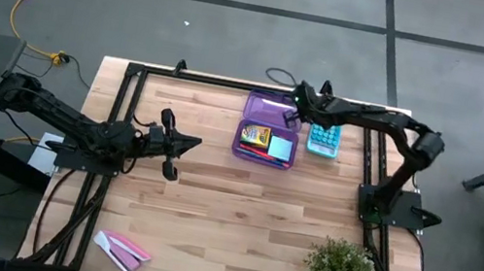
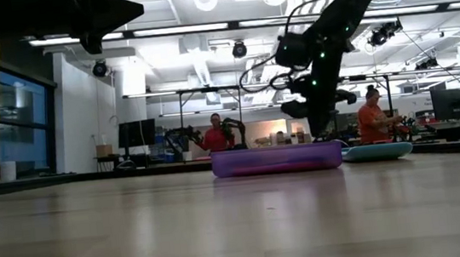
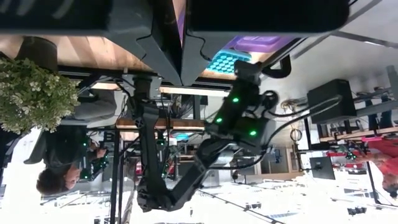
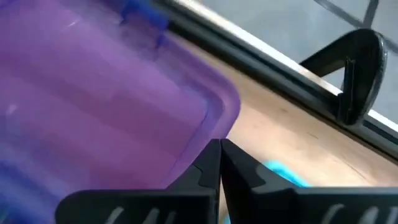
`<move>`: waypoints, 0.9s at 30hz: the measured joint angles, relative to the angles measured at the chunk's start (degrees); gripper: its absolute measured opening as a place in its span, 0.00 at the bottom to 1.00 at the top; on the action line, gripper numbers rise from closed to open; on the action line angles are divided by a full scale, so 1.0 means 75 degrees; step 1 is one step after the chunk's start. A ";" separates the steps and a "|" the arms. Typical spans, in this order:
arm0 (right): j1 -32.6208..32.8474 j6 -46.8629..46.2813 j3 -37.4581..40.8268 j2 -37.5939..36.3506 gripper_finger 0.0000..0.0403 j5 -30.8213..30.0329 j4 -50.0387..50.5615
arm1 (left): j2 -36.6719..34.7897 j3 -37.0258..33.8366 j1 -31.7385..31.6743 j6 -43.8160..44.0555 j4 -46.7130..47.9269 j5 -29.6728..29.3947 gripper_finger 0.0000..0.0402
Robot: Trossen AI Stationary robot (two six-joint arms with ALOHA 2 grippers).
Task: Pack school essentials
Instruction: Close the violet supply box
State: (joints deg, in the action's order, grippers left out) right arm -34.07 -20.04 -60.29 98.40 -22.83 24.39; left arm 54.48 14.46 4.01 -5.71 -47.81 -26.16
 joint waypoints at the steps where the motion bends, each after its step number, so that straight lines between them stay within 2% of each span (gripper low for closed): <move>1: -0.0089 -0.0084 -0.0057 0.0111 0.00 0.0059 -0.0010 | 0.0000 0.0000 0.0000 -0.0001 0.0000 0.0001 0.00; 8: -0.0330 -0.0513 -0.0546 0.0893 0.00 0.0042 -0.0262 | -0.0003 0.0000 -0.0003 -0.0007 0.0000 -0.0004 0.00; 14: -0.0378 -0.0603 -0.0673 0.0954 0.00 -0.1093 -0.0080 | -0.0002 0.0000 -0.0003 -0.0051 0.0000 -0.0001 0.00; 20: -0.0622 -0.0896 -0.0653 0.1127 0.00 -0.0666 0.0368 | -0.0002 0.0000 -0.0003 0.0026 0.0007 -0.0082 0.00; 21: -0.0655 -0.0894 -0.0653 0.1149 0.00 -0.0558 0.0326 | -0.0001 0.0000 0.0003 0.0189 0.0039 -0.0376 0.00; 24: -0.0671 -0.0781 -0.0653 0.1204 0.00 -0.0427 0.0165 | 0.0108 0.0006 -0.0059 0.0930 0.0460 -0.1977 0.00; 25: -0.0664 -0.0752 -0.0653 0.1211 0.00 -0.0400 0.0168 | 0.0157 0.0001 -0.0142 0.1086 0.0760 -0.2289 0.00; 27: -0.0655 -0.0738 -0.0653 0.1208 0.00 -0.0339 0.0127 | 0.0264 0.0000 -0.0408 0.1515 0.1163 -0.2432 0.00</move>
State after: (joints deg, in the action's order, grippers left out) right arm -38.98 -25.58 -65.19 107.46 -25.38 25.34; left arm 56.46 14.46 0.95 5.66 -39.09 -44.40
